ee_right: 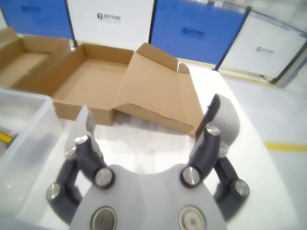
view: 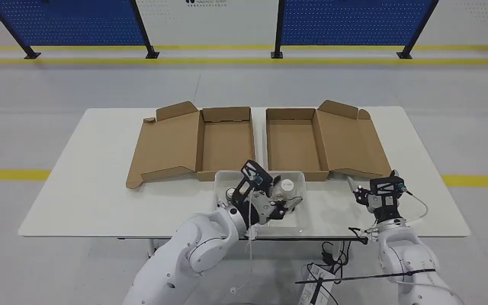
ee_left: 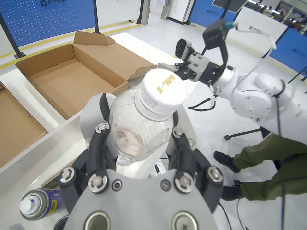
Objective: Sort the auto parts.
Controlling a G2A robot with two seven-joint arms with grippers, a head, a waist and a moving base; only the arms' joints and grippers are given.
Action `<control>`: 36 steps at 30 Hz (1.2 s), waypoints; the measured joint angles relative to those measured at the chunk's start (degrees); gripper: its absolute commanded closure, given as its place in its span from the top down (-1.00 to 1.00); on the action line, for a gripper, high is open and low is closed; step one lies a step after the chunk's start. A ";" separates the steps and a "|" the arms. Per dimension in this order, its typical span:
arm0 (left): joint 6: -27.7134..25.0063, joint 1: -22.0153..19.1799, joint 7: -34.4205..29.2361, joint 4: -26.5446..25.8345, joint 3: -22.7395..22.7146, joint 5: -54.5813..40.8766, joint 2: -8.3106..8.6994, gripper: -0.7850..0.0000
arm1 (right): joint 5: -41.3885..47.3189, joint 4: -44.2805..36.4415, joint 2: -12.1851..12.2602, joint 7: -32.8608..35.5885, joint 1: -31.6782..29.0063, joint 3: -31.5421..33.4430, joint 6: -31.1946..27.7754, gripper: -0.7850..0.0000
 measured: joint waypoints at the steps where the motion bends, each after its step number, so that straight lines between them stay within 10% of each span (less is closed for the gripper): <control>1: -0.35 0.58 -0.55 -1.27 -0.95 -0.87 0.19 -1.00 | 0.00 0.00 0.00 0.00 0.00 0.00 0.00 1.00; 18: -6.08 12.13 -12.70 -21.61 -12.72 -10.42 3.27 -1.00 | 0.00 0.00 0.00 0.00 0.00 0.00 0.00 1.00; 36: -8.39 14.08 -14.72 -21.67 -14.57 -12.28 4.71 -1.00 | 0.00 0.00 0.00 0.00 0.00 0.00 0.00 1.00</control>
